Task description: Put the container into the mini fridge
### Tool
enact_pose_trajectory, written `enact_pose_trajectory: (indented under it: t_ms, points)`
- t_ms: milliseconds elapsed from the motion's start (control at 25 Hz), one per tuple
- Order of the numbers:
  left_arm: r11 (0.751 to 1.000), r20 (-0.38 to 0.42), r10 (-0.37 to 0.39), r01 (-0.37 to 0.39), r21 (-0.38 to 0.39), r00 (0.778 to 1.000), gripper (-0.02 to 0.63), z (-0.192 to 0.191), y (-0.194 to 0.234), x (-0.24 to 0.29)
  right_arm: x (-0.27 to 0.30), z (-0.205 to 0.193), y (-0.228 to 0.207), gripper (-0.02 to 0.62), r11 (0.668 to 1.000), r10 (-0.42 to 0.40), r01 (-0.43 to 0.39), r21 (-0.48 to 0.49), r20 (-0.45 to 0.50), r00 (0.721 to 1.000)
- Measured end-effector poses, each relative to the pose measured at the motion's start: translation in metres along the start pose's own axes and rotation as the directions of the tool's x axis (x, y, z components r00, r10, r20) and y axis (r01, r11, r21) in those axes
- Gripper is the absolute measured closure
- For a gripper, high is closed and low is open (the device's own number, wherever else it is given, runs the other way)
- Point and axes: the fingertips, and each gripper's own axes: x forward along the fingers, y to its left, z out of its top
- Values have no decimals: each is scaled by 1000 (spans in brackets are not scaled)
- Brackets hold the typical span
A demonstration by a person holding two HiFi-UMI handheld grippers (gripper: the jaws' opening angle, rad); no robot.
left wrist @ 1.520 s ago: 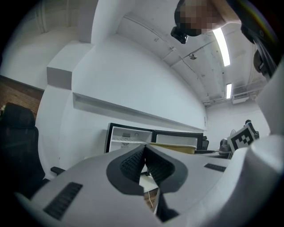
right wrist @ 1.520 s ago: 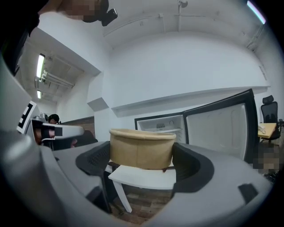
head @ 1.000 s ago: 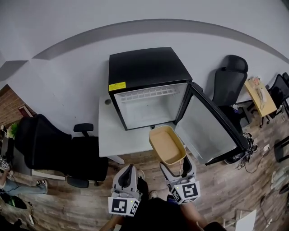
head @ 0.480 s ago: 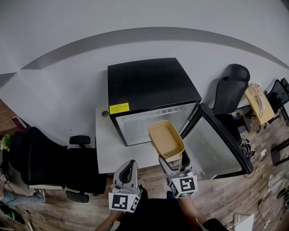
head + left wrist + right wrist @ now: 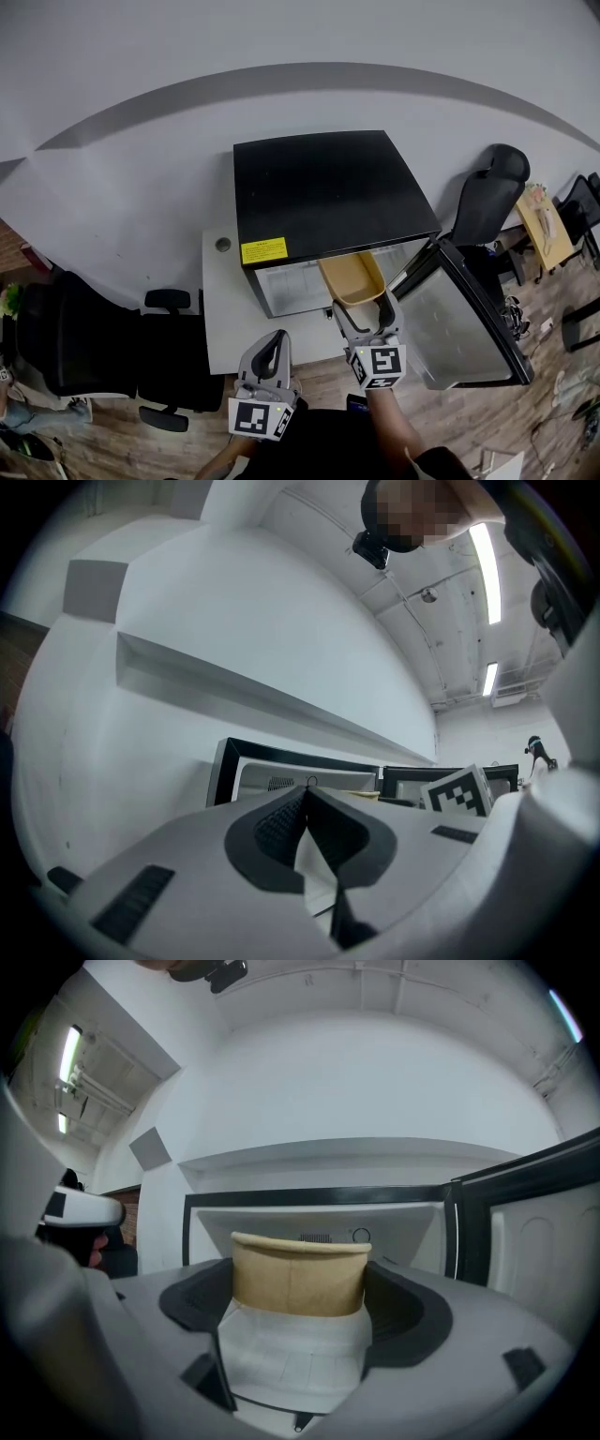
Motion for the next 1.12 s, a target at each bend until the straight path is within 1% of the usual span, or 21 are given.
enact_pose_trajectory:
  t_ms: [440,720,1120]
  points:
    - [1000,-16,-3,3,-8,1000,598,-5,24,19,63,-14,-9,138,999,-44,44,-15,-32,998]
    - [1000,-18,-1,1,-11,1000,598,-6,33,25,91,-24,-11,138,998,-61,59,-34,-62,996]
    - [1000,-25,12,-13,-10,1000,598,-6,43,30,116,-34,-12,138,998,-57,54,-29,-98,994]
